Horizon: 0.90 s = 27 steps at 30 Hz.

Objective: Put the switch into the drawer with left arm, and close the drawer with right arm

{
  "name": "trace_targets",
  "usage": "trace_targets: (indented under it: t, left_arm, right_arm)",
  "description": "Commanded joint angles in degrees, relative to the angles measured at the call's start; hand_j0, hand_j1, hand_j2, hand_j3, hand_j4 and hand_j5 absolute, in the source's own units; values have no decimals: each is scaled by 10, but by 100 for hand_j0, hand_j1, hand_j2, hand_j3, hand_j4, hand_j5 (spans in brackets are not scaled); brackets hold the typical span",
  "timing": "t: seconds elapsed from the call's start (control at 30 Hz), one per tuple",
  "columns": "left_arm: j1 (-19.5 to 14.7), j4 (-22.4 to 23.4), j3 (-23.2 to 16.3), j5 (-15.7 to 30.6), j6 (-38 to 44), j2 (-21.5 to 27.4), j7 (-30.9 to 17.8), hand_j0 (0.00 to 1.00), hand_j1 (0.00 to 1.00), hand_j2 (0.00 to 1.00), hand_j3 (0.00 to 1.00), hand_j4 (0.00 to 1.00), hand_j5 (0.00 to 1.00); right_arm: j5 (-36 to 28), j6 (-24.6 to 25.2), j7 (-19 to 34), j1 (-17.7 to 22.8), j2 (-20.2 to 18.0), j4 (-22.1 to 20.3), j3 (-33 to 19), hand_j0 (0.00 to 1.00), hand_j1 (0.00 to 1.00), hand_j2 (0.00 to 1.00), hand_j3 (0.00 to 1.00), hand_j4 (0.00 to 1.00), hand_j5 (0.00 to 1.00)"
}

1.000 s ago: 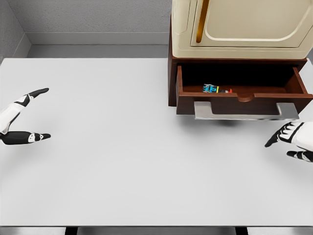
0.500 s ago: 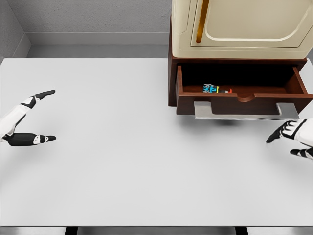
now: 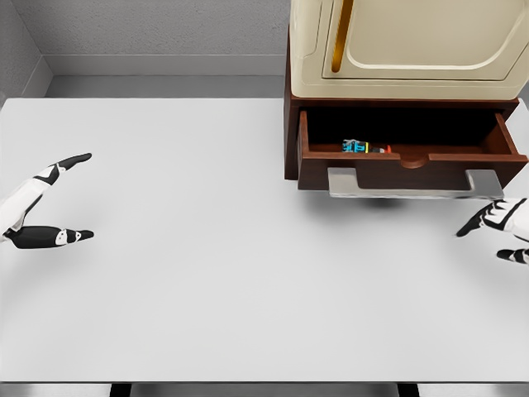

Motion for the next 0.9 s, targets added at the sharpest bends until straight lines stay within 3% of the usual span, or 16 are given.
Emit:
trace_targets:
  t: [0.0,0.13,0.43,0.7,0.87]
  left_arm:
    - [0,-2,0,5,1,0,-1,100,100,100,100,100,100]
    - [0,-1,1,5,1,0,-1,100,100,100,100,100,100]
    - [-2,-1,0,5,1,-1,-12,100,100,100,100,100,100]
    - [-1,2,1,5,1,-1,-13,100,100,100,100,100,100]
    - [-1,2,1,5,1,-1,-13,100,100,100,100,100,100]
  right_arm:
    - [0,0,-2,-1,-8,29,10,72,72,72,72,72,72]
    - [-6,0,-2,-3,-9,57,9,73,73,73,73,73,73]
    - [-8,0,-3,-4,-8,50,9,72,72,72,72,72,72]
    - [-27,0,-3,-3,-14,0,10,72,72,72,72,72,72]
    - [-38,0,-4,-3,-13,0,9,72,72,72,72,72,72]
